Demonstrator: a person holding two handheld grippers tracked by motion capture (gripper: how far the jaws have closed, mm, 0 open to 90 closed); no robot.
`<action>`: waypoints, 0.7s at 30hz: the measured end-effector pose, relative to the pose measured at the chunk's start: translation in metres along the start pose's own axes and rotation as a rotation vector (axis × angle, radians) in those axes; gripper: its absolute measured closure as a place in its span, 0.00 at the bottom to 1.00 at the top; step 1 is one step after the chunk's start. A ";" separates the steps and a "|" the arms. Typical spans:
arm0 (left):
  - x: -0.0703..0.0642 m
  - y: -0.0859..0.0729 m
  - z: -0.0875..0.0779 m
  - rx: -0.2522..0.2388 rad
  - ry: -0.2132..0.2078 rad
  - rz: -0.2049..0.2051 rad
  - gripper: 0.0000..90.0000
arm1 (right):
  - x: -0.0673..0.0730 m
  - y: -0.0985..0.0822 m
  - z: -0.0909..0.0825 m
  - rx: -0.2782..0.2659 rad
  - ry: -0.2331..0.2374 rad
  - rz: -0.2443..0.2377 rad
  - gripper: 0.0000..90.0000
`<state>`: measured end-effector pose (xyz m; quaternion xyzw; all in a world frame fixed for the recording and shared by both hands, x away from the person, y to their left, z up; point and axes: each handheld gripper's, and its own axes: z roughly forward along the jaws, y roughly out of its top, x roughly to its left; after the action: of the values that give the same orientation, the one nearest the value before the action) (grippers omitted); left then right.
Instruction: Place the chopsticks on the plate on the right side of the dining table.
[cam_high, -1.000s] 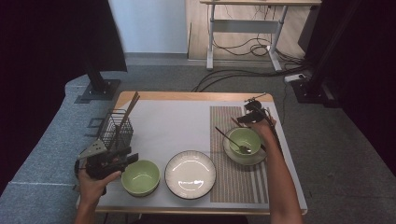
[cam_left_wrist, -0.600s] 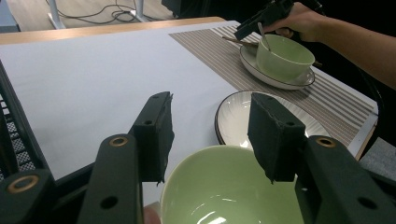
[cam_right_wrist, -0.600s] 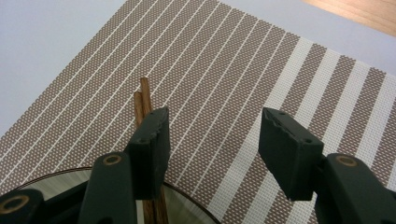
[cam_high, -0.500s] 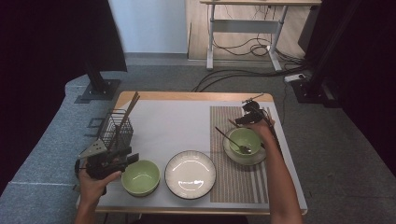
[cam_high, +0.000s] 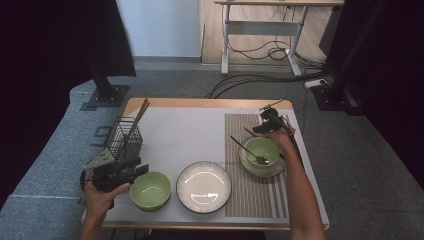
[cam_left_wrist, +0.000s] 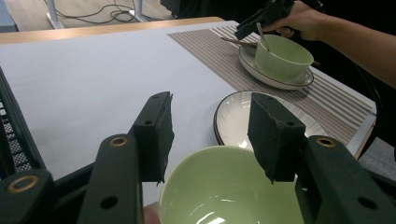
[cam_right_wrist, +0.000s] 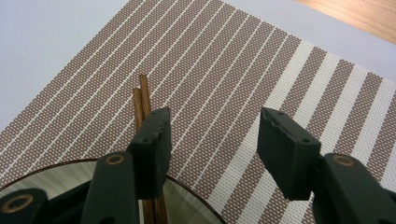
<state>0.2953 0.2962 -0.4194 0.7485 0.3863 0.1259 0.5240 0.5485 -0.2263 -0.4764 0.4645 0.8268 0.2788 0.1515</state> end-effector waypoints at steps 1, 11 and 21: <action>0.000 0.000 0.000 0.000 0.000 0.000 0.56 | 0.000 0.000 0.000 -0.003 -0.002 0.001 0.50; 0.000 0.000 0.000 0.000 0.001 0.001 0.56 | 0.002 0.000 0.003 0.007 0.007 -0.009 0.51; 0.000 0.000 0.001 0.003 -0.001 0.002 0.56 | 0.003 0.001 0.001 0.007 0.008 -0.027 0.52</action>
<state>0.2959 0.2958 -0.4196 0.7498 0.3854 0.1254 0.5230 0.5477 -0.2227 -0.4762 0.4528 0.8345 0.2758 0.1501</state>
